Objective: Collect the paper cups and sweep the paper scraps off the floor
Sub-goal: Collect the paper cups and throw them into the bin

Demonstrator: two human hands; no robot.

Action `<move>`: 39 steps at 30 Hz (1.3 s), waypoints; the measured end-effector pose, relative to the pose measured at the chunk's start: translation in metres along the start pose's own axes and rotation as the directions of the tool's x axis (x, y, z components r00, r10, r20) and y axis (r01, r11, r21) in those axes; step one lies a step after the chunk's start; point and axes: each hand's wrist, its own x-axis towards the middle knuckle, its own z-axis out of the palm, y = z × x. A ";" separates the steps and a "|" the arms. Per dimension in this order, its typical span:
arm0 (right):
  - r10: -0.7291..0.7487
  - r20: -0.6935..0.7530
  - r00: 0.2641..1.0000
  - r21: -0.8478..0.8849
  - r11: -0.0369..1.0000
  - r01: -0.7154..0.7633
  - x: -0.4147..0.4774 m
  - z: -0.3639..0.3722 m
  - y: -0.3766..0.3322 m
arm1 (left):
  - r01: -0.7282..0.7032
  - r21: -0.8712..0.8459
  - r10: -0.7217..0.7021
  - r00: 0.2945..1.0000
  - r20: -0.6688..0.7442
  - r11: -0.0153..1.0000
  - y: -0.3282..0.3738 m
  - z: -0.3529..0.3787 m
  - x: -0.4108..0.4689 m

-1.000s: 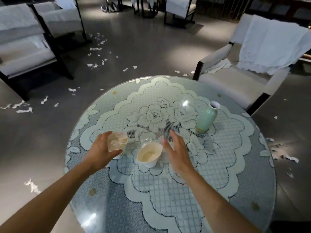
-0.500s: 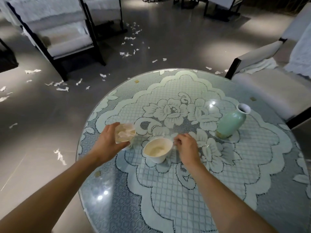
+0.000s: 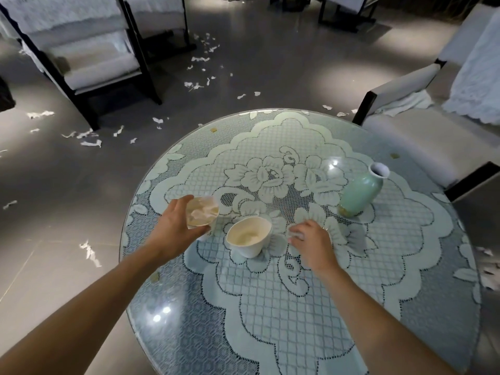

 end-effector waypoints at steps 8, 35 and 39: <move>0.075 0.032 0.997 0.211 0.974 -0.080 0.031 0.011 -0.036 | 0.012 -0.035 -0.012 1.000 -0.020 0.999 0.002 -0.002 0.000; -0.204 0.322 0.925 0.126 0.977 0.172 0.015 -0.030 -0.111 | 0.055 -0.018 -0.055 0.998 -0.007 0.998 0.015 -0.007 -0.012; -0.269 0.264 0.926 0.028 0.962 0.272 0.002 -0.017 -0.111 | 0.029 -0.057 -0.029 1.000 0.000 0.998 0.011 -0.008 -0.015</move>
